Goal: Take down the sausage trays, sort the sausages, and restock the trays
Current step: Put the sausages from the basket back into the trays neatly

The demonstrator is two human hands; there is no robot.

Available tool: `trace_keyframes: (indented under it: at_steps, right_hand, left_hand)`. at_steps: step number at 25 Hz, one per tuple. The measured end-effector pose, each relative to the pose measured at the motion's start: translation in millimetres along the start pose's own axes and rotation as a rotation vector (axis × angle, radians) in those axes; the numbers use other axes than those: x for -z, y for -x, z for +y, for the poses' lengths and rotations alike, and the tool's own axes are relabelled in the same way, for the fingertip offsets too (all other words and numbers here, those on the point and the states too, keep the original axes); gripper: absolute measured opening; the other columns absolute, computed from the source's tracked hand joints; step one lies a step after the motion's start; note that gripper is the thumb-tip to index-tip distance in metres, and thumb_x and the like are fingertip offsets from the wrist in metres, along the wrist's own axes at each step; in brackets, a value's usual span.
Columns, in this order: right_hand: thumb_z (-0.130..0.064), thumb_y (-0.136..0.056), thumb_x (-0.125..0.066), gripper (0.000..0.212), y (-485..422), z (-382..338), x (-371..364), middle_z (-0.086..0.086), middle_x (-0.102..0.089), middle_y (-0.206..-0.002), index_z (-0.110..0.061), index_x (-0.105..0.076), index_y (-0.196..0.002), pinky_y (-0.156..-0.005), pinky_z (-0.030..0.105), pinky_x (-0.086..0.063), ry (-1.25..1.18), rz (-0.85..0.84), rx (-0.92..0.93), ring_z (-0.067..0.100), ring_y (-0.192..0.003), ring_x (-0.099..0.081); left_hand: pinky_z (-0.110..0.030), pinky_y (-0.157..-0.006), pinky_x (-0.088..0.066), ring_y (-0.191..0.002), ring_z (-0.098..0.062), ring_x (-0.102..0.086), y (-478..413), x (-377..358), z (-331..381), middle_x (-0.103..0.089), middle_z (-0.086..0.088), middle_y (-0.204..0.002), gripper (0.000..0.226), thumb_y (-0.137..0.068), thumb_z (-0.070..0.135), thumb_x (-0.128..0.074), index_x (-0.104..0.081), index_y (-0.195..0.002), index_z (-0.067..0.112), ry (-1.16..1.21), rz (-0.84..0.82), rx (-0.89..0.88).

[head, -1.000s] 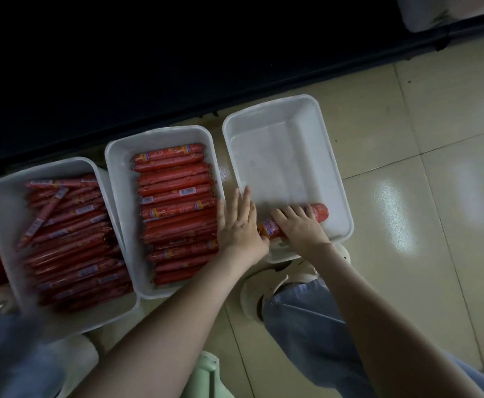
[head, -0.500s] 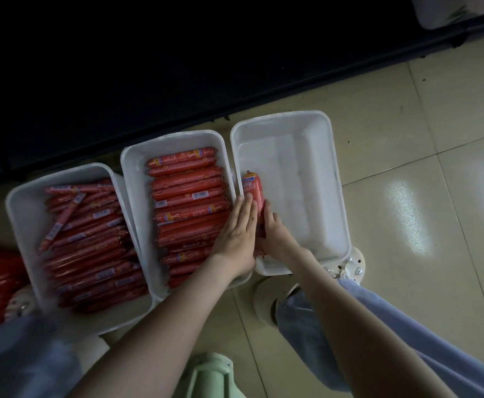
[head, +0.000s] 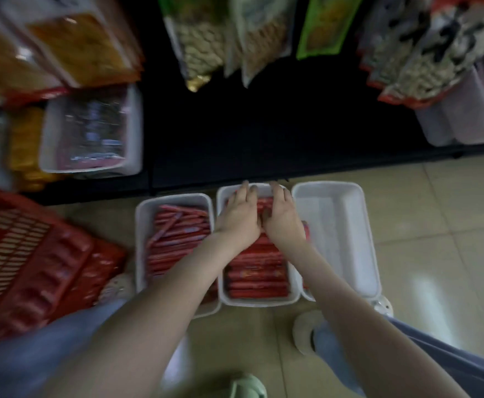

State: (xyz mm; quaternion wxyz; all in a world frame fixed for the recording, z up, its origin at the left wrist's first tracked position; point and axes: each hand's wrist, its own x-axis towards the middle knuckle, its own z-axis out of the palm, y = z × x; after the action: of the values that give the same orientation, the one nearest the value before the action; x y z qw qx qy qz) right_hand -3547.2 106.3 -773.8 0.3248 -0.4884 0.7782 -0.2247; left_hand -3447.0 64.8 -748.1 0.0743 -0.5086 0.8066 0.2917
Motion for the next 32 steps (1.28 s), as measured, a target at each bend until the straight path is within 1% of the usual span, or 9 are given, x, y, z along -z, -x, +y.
trace_keyframes:
  at_steps: [4, 8, 13, 18, 20, 22, 26, 29, 32]
  right_hand:
    - [-0.006, -0.092, -0.046, 0.057, 21.2, -141.8, -34.0, 0.014, -0.034, -0.144, -0.007, -0.026, -0.145, -0.102, 0.036, -0.035, 0.009, -0.003, 0.313, 0.027, -0.132, -0.033]
    - [-0.009, -0.092, -0.048, 0.057, 50.0, -265.8, -110.3, 0.012, -0.036, -0.142, -0.008, -0.027, -0.146, -0.099, 0.037, -0.037, 0.098, -0.111, 0.528, 0.028, -0.131, -0.034]
    - [-0.015, -0.093, -0.051, 0.057, 82.1, -368.1, -258.0, 0.012, -0.035, -0.144, -0.007, -0.028, -0.145, -0.111, 0.033, -0.027, 0.184, -0.348, 0.678, 0.027, -0.135, -0.033]
    - [-0.021, -0.094, -0.053, 0.065, 87.9, -338.2, -420.8, 0.013, -0.028, -0.150, -0.010, -0.019, -0.149, -0.111, 0.034, -0.028, 0.373, -0.720, 0.536, 0.027, -0.138, -0.031]
    - [-0.028, -0.094, -0.054, 0.075, 73.5, -305.1, -451.4, 0.008, -0.016, -0.157, -0.015, -0.008, -0.152, -0.113, 0.038, -0.026, 0.550, -0.787, 0.489, 0.026, -0.143, -0.021]
    - [-0.034, -0.092, -0.057, 0.086, 50.7, -281.0, -481.3, 0.004, -0.006, -0.159, -0.019, 0.003, -0.152, -0.113, 0.041, -0.023, 0.771, -0.843, 0.515, 0.027, -0.145, -0.013]
    - [-0.049, -0.079, -0.068, 0.109, 28.5, -264.3, -522.1, 0.004, -0.003, -0.159, -0.021, 0.008, -0.151, -0.116, 0.045, 0.003, 1.033, -0.841, 0.746, 0.026, -0.146, 0.004]
    - [-0.055, -0.071, -0.072, 0.112, 24.2, -266.6, -536.4, 0.014, -0.010, -0.155, -0.021, -0.001, -0.151, -0.112, 0.049, 0.017, 1.120, -0.835, 0.824, 0.031, -0.145, 0.004]
    - [-0.051, -0.067, -0.076, 0.108, 22.6, -268.5, -536.2, 0.016, -0.019, -0.147, -0.021, -0.012, -0.149, -0.112, 0.049, 0.017, 1.042, -0.804, 0.800, 0.032, -0.142, -0.003]
  left_hand:
    - [-0.037, -0.112, -0.025, -0.141, -0.028, -0.019, 62.2, 109.5, -88.3, -0.009, -0.011, -0.157, 0.067, -0.093, 0.019, -0.047, -0.013, -0.150, 0.008, -0.181, 0.249, 0.012]
    - [-0.041, -0.102, -0.037, -0.131, -0.032, -0.036, 150.2, 177.6, -212.8, -0.031, -0.013, -0.146, 0.062, -0.091, 0.021, -0.050, -0.023, -0.145, 0.005, -0.143, 0.430, 0.174]
    - [-0.043, -0.097, -0.042, -0.123, -0.032, -0.044, 241.8, 127.8, -382.6, -0.037, -0.012, -0.139, 0.059, -0.092, 0.022, -0.047, -0.026, -0.145, 0.008, 0.038, 0.460, 0.557]
    - [-0.048, -0.103, -0.038, -0.130, -0.035, -0.036, 263.1, -17.1, -488.1, -0.025, -0.016, -0.148, 0.068, -0.093, 0.027, -0.046, -0.011, -0.151, 0.019, 0.380, 0.254, 0.973]
    - [-0.053, -0.105, -0.035, -0.135, -0.039, -0.028, 257.8, -61.0, -498.0, -0.004, -0.019, -0.156, 0.075, -0.093, 0.038, -0.044, 0.002, -0.152, 0.028, 0.459, 0.201, 1.030]
    - [-0.054, -0.113, -0.021, -0.142, -0.041, -0.009, 244.6, -97.0, -509.7, 0.013, -0.018, -0.157, 0.083, -0.091, 0.054, -0.043, 0.011, -0.150, 0.033, 0.498, 0.128, 1.042]
    - [-0.054, -0.113, 0.008, -0.144, -0.037, 0.011, 215.3, -117.8, -522.4, 0.010, -0.023, -0.156, 0.093, -0.084, 0.065, -0.044, 0.012, -0.150, 0.032, 0.360, 0.103, 1.029]
    - [-0.052, -0.114, 0.004, -0.143, -0.040, 0.006, 199.3, -110.7, -523.1, 0.007, -0.025, -0.154, 0.105, -0.077, 0.066, -0.055, 0.009, -0.151, 0.029, 0.427, 0.118, 1.090]
    - [-0.048, -0.115, -0.006, -0.139, -0.042, -0.007, 197.2, -100.0, -527.1, -0.006, -0.028, -0.149, 0.099, -0.076, 0.061, -0.059, -0.004, -0.151, 0.029, 0.503, 0.186, 1.086]
